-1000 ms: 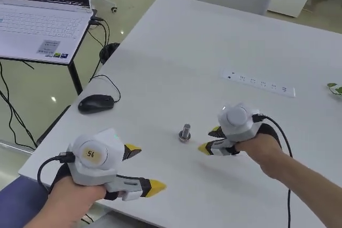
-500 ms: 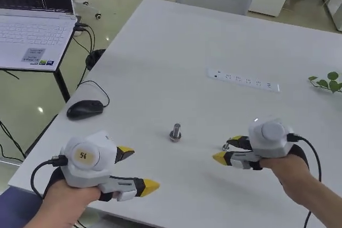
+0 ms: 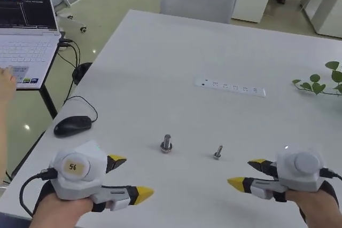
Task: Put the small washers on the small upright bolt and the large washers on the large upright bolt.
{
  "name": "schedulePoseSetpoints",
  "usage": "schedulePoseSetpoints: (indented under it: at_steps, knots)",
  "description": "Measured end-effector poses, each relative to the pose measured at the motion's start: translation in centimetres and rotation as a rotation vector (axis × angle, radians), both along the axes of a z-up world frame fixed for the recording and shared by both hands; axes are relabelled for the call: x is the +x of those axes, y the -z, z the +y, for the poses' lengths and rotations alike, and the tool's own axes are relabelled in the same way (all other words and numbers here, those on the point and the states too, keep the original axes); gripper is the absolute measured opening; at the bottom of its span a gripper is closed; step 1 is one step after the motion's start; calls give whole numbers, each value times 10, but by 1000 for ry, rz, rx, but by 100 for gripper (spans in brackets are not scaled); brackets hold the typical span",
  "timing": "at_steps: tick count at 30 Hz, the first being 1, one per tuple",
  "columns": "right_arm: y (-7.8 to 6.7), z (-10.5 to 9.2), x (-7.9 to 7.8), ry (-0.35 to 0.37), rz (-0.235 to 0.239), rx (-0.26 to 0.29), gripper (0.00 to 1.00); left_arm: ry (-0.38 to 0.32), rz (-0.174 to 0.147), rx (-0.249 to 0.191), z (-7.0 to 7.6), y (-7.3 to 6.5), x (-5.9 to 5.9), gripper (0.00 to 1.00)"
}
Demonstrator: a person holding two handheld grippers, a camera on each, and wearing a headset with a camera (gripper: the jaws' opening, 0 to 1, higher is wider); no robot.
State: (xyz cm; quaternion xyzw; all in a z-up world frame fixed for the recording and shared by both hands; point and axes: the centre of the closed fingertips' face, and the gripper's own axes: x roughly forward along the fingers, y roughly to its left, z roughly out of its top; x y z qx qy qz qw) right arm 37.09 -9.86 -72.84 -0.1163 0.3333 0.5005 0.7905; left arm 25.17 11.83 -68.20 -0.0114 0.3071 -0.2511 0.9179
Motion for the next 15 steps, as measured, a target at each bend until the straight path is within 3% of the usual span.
schedulePoseSetpoints:
  at_steps: [8, 15]
  knots:
    - [6, -13, -19, 47, 18, 21, 62, -4, -2, -10, -1, 0, 1, 64]
    - [6, -19, -21, 64, 20, 21, 64, -9, -7, -16, 0, -1, 1, 65]
